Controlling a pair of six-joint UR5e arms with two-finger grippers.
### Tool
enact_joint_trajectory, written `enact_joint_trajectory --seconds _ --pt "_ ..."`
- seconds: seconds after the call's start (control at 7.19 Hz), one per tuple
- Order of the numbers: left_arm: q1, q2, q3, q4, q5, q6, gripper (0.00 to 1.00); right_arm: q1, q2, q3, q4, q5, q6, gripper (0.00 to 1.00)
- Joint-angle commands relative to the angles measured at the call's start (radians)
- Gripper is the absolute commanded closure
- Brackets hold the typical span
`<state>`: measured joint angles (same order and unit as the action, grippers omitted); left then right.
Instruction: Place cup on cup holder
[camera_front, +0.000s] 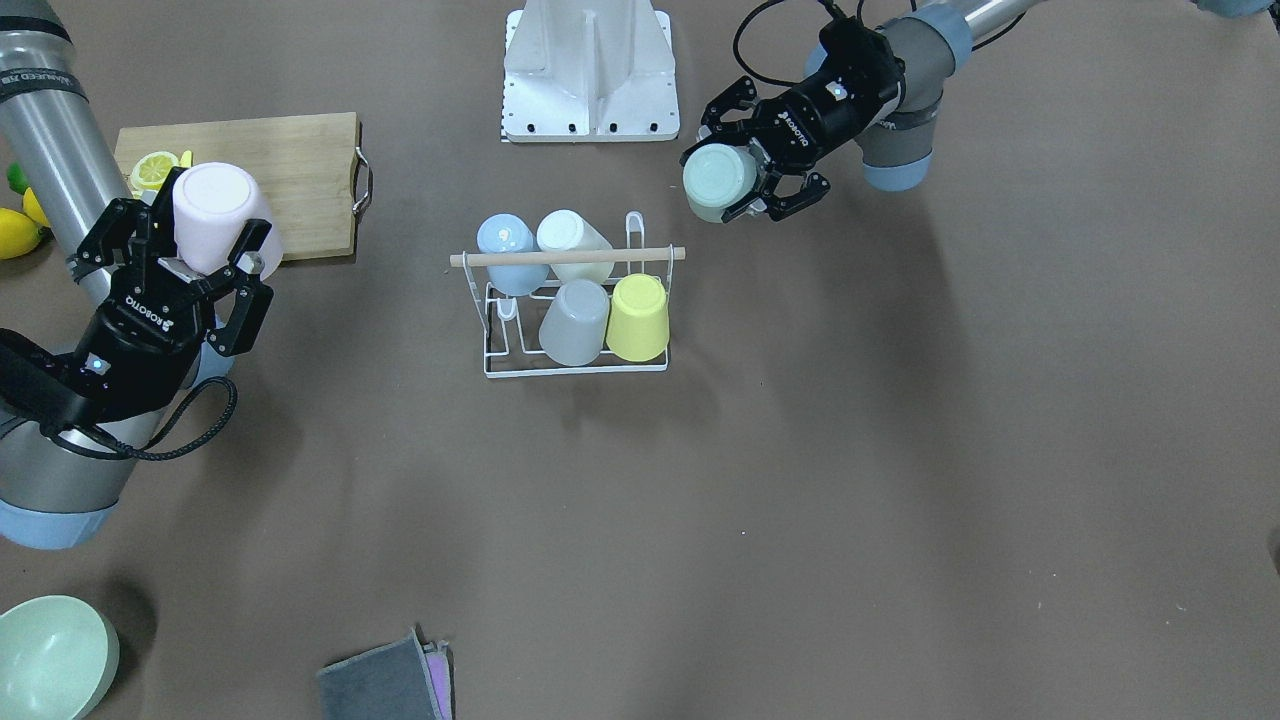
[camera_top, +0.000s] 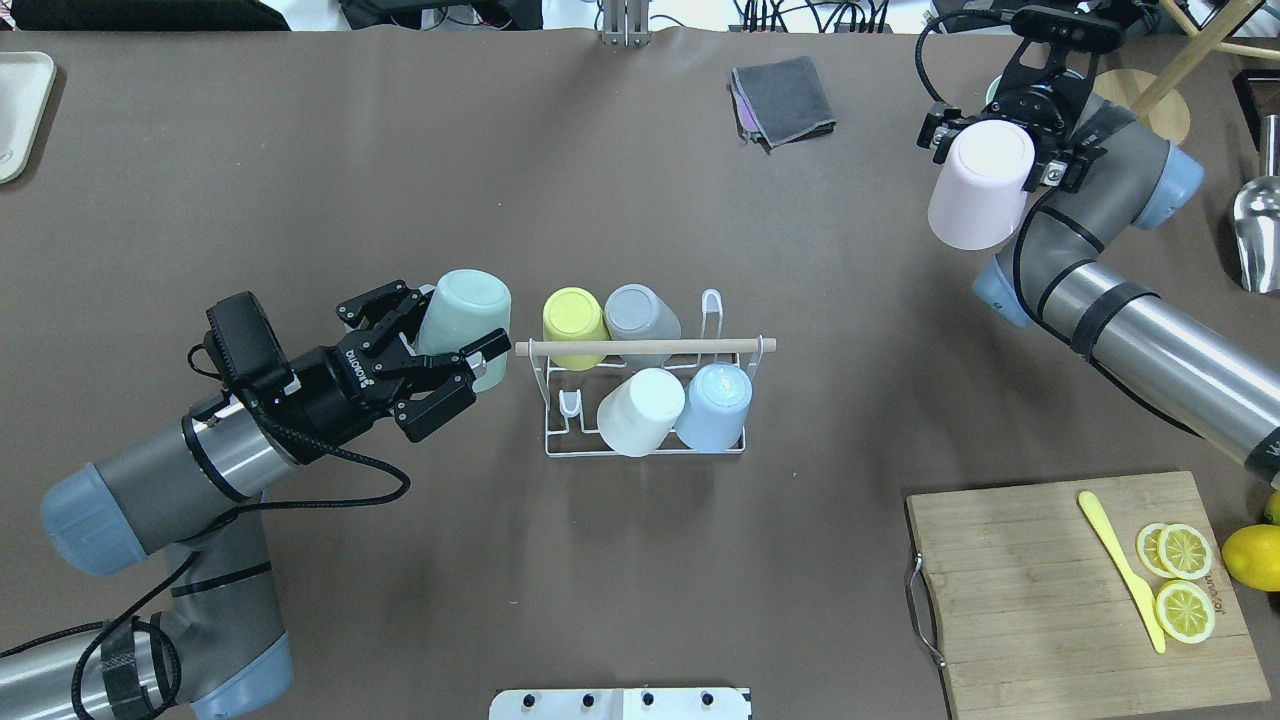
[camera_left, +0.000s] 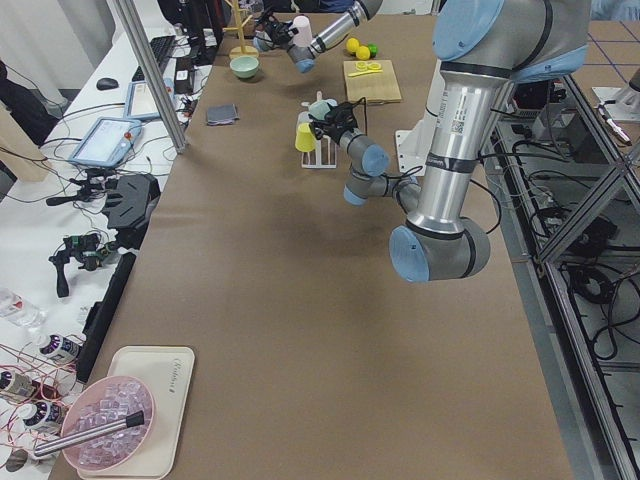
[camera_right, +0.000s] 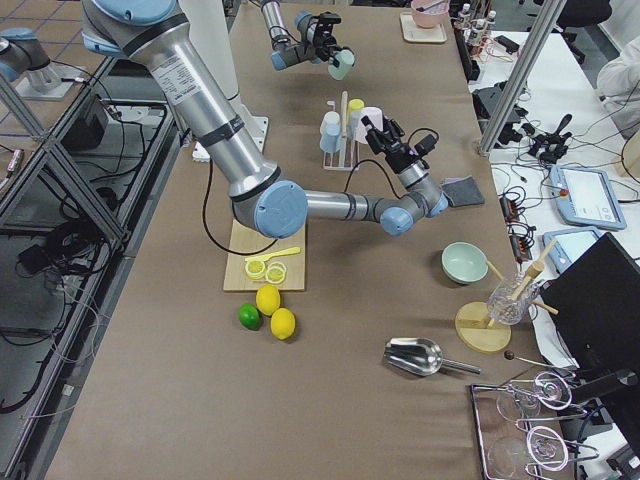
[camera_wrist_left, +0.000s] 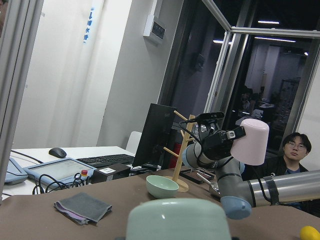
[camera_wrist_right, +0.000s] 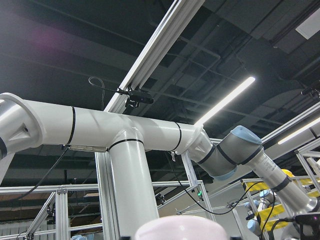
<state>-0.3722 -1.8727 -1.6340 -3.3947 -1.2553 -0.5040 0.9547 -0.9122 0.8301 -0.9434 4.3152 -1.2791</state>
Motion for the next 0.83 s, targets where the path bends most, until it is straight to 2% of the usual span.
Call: enact_joint_trajectory --seconds 0.0,0.28,0.56,0.7 --pt "0.019 -0.017 0.013 0.0 0.031 0.071 1.0 -0.034 0.027 -0.016 0.0 0.044 -0.046 0.98" --pt "0.067 -0.039 0.023 0.0 0.106 0.142 1.0 -0.091 0.056 -0.035 0.0 0.044 -0.069 0.98" --pt "0.068 -0.075 0.068 0.001 0.106 0.157 1.0 -0.111 0.079 -0.046 -0.002 0.047 -0.116 0.98" --pt "0.067 -0.091 0.078 0.005 0.105 0.156 1.0 -0.11 0.091 -0.043 0.0 0.081 -0.19 0.98"
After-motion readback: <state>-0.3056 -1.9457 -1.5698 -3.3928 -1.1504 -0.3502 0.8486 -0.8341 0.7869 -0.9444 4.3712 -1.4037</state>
